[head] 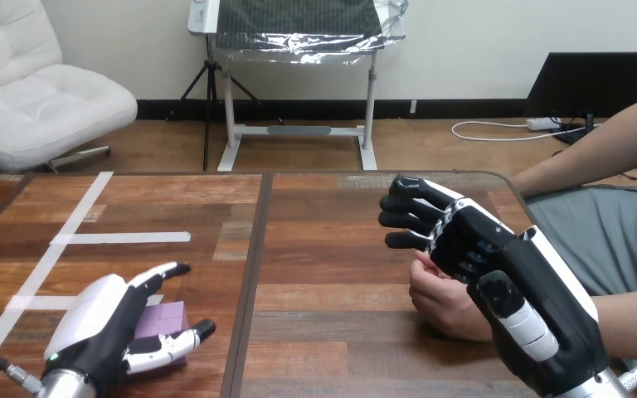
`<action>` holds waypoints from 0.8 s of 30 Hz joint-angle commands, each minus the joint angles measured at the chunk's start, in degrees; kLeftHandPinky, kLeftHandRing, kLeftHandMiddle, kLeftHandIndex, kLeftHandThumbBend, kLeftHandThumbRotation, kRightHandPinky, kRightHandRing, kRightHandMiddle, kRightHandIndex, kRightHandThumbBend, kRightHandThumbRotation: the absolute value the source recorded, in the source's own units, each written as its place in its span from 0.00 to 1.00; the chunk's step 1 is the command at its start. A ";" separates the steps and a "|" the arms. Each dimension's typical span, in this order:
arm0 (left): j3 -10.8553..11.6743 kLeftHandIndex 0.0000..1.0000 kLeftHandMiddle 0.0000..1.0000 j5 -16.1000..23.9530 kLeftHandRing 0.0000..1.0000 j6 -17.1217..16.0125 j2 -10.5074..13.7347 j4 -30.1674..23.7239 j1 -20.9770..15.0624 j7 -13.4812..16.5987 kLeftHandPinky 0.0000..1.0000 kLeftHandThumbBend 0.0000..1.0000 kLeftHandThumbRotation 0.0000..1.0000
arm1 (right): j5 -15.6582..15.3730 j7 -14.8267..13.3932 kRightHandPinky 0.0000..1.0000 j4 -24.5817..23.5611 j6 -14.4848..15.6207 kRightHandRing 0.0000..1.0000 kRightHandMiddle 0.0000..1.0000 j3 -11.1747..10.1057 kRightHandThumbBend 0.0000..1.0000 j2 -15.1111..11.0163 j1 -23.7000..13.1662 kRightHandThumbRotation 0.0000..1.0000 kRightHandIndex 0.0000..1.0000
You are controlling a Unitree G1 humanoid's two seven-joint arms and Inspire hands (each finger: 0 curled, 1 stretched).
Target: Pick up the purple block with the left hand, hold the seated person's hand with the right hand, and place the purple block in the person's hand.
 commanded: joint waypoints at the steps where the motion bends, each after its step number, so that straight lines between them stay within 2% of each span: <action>1: -1.22 0.86 0.89 0.74 0.87 0.41 2.08 1.58 -5.36 1.00 0.91 0.65 0.51 | 0.80 -0.35 0.79 -2.34 -0.29 0.84 0.84 -1.24 0.97 -0.40 -1.69 0.80 0.85; 12: -2.82 0.85 0.88 1.46 0.86 1.26 2.89 3.15 -6.39 0.80 0.90 0.66 0.50 | 1.29 -0.22 0.79 -2.97 0.21 0.84 0.84 -1.29 0.97 -0.63 -1.41 0.80 0.85; 24: -3.49 0.84 0.85 1.34 0.84 2.44 3.20 2.39 -6.26 0.81 0.88 0.72 0.38 | 1.32 -0.57 0.79 -3.38 0.16 0.83 0.84 -1.38 0.98 -0.51 -1.14 0.79 0.85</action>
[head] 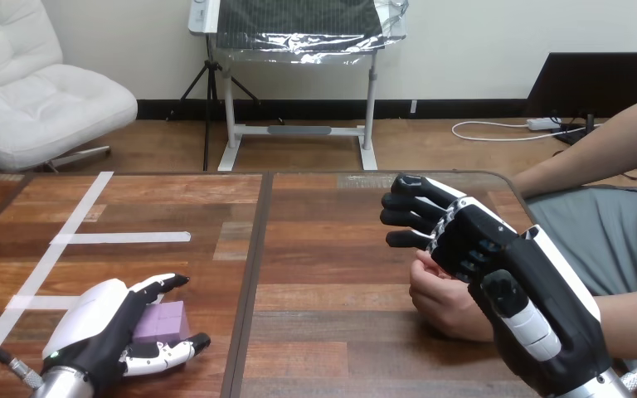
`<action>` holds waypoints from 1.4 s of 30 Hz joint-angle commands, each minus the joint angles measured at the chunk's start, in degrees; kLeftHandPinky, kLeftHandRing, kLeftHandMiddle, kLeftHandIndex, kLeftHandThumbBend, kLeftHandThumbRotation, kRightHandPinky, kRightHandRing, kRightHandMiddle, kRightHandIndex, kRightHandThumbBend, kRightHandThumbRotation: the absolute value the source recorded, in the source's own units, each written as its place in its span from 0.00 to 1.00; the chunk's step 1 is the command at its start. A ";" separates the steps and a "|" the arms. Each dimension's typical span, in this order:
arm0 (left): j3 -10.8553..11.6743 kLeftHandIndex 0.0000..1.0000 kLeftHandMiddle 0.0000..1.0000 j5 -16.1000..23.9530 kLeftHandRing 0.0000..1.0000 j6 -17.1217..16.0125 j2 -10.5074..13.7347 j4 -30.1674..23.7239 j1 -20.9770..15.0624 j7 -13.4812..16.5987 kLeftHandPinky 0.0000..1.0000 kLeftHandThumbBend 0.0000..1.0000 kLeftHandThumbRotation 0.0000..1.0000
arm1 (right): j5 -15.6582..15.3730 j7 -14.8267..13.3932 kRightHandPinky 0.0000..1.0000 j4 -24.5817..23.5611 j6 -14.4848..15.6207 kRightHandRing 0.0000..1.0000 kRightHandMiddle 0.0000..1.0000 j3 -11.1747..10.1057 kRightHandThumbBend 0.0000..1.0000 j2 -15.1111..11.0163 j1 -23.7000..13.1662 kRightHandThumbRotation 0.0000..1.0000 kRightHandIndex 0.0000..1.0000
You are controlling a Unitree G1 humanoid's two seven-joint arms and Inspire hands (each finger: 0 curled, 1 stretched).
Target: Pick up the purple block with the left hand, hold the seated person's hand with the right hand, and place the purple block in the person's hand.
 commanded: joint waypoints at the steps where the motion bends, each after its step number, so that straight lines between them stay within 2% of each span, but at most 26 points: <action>1: -0.97 0.84 0.85 0.33 0.84 0.22 1.39 -0.54 -3.99 0.95 0.88 0.72 0.37 | 0.66 -0.54 0.79 -2.77 -0.02 0.83 0.84 -1.35 0.98 -0.52 -1.40 0.79 0.85; 12: -1.42 0.82 0.82 1.19 0.81 1.37 1.65 -0.68 -4.04 1.75 0.87 0.75 0.33 | 0.34 -0.59 0.78 -3.01 -0.06 0.83 0.84 -1.39 0.98 -0.68 -1.35 0.80 0.85; 15: -1.42 0.82 0.81 1.22 0.80 2.08 1.51 -0.83 -4.04 2.03 0.85 0.76 0.29 | 0.37 -0.68 0.78 -3.15 0.12 0.83 0.84 -1.37 0.99 -0.66 -1.29 0.81 0.85; 18: -1.47 0.81 0.80 1.32 0.79 3.01 1.37 -1.34 -3.94 2.30 0.84 0.76 0.23 | 0.45 -0.76 0.78 -3.29 0.31 0.83 0.84 -1.35 0.99 -0.65 -1.21 0.81 0.85; 20: -1.55 0.80 0.78 1.44 0.77 3.53 1.30 -1.63 -3.89 2.57 0.82 0.78 0.14 | 0.46 -0.77 0.78 -3.30 0.31 0.83 0.84 -1.34 0.99 -0.65 -1.20 0.80 0.85; 24: -1.79 0.78 0.77 1.74 0.75 6.07 1.08 -2.72 -3.83 2.27 0.79 0.79 0.06 | 0.72 -0.70 0.78 -3.35 0.51 0.83 0.84 -1.28 0.99 -0.68 -1.18 0.80 0.85; 28: -2.17 0.74 0.73 1.88 0.71 6.91 1.20 -3.03 -3.88 2.45 0.67 0.79 0.02 | 0.78 -0.69 0.78 -3.41 0.54 0.83 0.84 -1.26 0.98 -0.70 -1.16 0.80 0.85; 35: -2.34 0.67 0.66 0.96 0.63 7.54 1.03 -3.04 -4.04 2.69 0.56 0.77 0.00 | 0.79 -0.52 0.79 -3.26 0.35 0.84 0.84 -1.28 0.97 -0.60 -1.31 0.79 0.85; 42: -2.13 0.57 0.57 -0.29 0.53 6.74 0.69 -2.63 -4.21 3.05 0.45 0.74 0.00 | 0.58 -0.71 0.79 -3.40 0.61 0.84 0.84 -1.32 0.96 -0.69 -1.31 0.80 0.85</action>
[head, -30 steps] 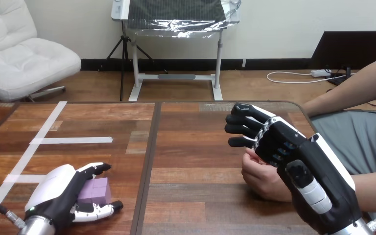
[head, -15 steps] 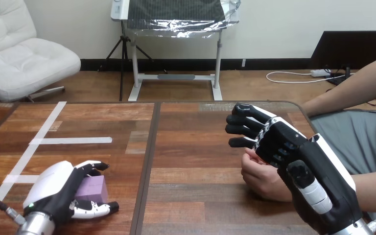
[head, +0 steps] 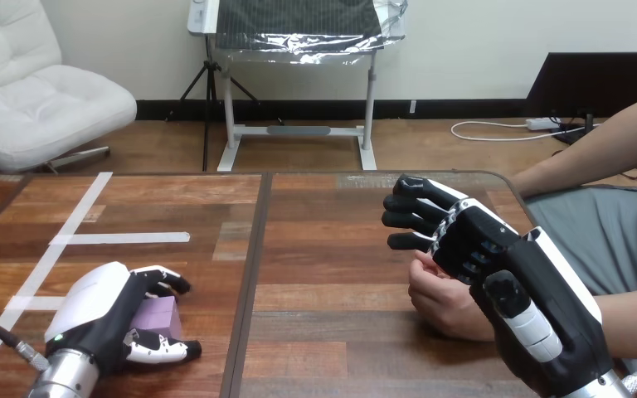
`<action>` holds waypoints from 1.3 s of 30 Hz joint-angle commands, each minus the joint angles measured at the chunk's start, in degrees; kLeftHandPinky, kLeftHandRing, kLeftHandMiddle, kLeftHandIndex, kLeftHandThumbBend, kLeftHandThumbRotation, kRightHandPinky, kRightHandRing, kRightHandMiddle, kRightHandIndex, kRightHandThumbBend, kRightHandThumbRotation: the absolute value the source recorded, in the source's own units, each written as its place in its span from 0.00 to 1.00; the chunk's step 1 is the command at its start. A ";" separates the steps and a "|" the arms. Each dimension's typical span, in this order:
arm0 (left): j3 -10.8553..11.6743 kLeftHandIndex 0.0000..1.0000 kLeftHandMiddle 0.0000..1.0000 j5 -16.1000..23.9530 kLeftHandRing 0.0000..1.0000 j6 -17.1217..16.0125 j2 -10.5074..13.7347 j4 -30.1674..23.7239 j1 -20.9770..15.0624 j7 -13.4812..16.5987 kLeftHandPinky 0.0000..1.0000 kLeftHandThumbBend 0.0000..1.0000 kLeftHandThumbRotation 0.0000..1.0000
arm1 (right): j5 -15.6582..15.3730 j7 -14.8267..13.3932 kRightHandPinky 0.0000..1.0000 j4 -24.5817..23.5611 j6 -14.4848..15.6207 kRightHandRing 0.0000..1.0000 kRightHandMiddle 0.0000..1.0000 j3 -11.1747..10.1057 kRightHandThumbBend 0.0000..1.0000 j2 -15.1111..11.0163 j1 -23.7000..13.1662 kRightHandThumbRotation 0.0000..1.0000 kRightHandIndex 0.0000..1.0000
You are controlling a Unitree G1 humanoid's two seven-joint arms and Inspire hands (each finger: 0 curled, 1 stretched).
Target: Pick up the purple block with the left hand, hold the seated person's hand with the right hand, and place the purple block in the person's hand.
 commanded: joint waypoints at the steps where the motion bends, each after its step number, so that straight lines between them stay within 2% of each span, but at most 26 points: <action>1: 0.05 0.56 0.56 -0.24 0.51 0.82 0.56 0.01 -2.33 1.00 0.44 0.74 0.00 | 0.51 -0.39 0.79 -3.12 -0.03 0.84 0.84 -1.23 0.96 -0.68 -1.76 0.80 0.85; 12: 0.27 0.49 0.48 -1.83 0.42 -1.70 0.12 1.56 -2.59 2.69 0.36 0.72 0.00 | 0.37 -0.31 0.78 -2.70 -0.26 0.83 0.84 -1.41 0.96 -0.68 -2.00 0.80 0.85; 26: 0.15 0.47 0.48 -2.77 0.41 -2.75 0.37 1.46 -2.66 3.50 0.36 0.71 0.00 | 0.19 -0.53 0.77 -2.42 -0.04 0.83 0.84 -1.54 0.96 -0.60 -2.52 0.80 0.85; 39: 0.60 0.47 0.47 -3.04 0.41 -3.78 0.41 0.43 -2.33 4.43 0.37 0.72 0.00 | 0.26 -0.26 0.78 -1.29 0.18 0.83 0.84 -1.80 0.91 -0.72 -3.45 0.79 0.85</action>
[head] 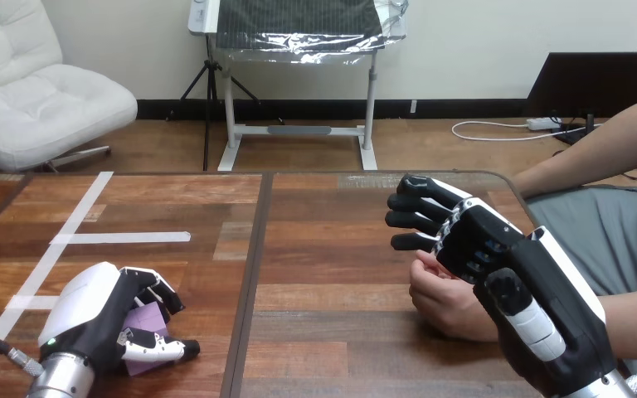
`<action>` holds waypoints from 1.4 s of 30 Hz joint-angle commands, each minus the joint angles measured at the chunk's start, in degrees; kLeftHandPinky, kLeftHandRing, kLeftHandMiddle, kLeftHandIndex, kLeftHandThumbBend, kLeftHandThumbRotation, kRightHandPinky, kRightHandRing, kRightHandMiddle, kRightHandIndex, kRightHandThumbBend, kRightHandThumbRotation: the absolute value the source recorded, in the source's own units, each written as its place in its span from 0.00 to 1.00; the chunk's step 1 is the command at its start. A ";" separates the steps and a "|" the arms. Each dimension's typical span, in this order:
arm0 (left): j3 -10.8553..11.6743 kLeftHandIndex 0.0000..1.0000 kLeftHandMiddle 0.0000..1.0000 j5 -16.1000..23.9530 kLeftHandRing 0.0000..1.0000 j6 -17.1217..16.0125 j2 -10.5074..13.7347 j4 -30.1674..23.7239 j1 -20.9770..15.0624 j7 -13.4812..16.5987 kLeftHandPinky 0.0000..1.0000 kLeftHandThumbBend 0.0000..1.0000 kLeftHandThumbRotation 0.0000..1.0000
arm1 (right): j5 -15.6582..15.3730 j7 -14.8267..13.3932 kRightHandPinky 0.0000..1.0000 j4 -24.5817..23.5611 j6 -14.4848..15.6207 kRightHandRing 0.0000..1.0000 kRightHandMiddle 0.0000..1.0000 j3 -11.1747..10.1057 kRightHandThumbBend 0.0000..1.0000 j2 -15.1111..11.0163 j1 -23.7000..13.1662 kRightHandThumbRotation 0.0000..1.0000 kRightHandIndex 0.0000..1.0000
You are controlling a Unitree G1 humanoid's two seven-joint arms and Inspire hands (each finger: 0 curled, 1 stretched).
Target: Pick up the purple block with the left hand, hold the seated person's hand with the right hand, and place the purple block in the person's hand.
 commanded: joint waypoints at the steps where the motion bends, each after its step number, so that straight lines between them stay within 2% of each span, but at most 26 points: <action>1: 0.59 0.47 0.47 -0.73 0.41 -1.44 0.44 -1.65 -2.40 1.45 0.37 0.72 0.00 | 0.28 -0.22 0.78 -1.25 -0.12 0.83 0.84 -1.14 0.91 -0.70 -3.49 0.78 0.85; 11: 1.06 0.46 0.47 -1.09 0.40 -1.80 0.39 -3.03 -1.88 1.75 0.36 0.73 0.00 | 0.14 -0.09 0.77 -0.82 0.28 0.83 0.84 -1.36 0.92 -0.78 -4.11 0.78 0.84; 22: 1.48 0.46 0.46 -1.41 0.40 -1.07 0.35 -4.90 -1.33 1.51 0.36 0.72 0.00 | -0.11 0.51 0.77 0.66 -0.92 0.82 0.83 -1.70 0.91 -0.64 -5.33 0.79 0.84; 42: 3.29 0.46 0.45 -3.31 0.39 -1.55 0.17 -10.97 0.57 1.42 0.36 0.73 0.00 | 0.06 0.55 0.79 1.03 -0.20 0.83 0.84 -2.07 0.91 -0.70 -6.09 0.78 0.84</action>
